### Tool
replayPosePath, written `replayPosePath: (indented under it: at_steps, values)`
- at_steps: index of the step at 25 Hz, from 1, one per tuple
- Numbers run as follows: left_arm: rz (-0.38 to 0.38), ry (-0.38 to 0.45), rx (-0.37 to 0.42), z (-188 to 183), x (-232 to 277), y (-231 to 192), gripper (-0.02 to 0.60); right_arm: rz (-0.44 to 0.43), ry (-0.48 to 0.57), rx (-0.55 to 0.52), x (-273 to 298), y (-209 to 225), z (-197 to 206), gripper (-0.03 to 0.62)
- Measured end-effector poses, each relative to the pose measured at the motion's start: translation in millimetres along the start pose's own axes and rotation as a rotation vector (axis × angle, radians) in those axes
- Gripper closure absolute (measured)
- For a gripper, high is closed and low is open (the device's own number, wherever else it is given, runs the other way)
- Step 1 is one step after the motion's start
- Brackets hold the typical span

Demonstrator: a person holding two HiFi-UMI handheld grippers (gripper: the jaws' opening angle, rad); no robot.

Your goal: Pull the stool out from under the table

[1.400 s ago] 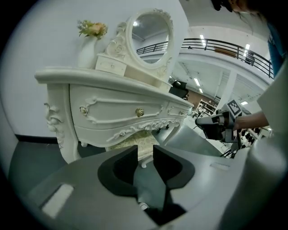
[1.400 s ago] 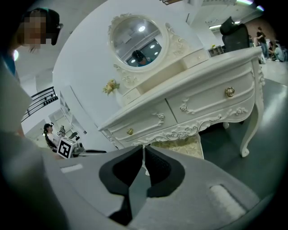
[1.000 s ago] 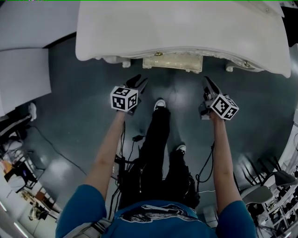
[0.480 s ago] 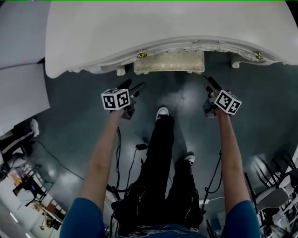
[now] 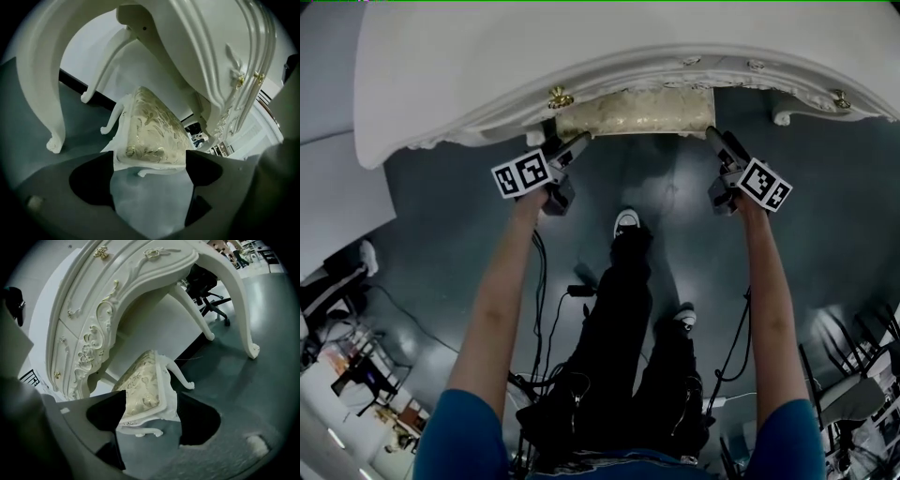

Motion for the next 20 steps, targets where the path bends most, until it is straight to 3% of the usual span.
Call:
replayPosePath:
  at_steps: [4, 6, 9, 16, 20]
  values:
    - [0.026, 0.074, -0.152, -5, 9, -4, 0.095, -0.001, 0.041, 0.041, 8, 11, -11, 0.263]
    - [0.026, 0.086, -0.182, -8, 10, -5, 0.097, -0.008, 0.044, 0.073, 14, 10, -8, 0.263]
    - [-0.024, 0.071, -0.159, -9, 11, -7, 0.172, -0.026, 0.010, 0.072, 26, 4, 1, 0.263]
    - [-0.076, 0.087, -0.075, -10, 9, -5, 0.208, 0.007, -0.038, 0.033, 34, 1, 7, 0.286]
    - [-0.083, 0.101, -0.067, -8, 7, -4, 0.213, 0.007, -0.038, 0.032, 31, 3, 9, 0.296]
Point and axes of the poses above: the fingertips, and each gripper's own axes: x forward along the fingers, y to its right, z out of its underside, the point moved 8 cm from there along -x, backward along the fingers, and after that the axes turned 10 degrees about -z, right-handed, at the moved point
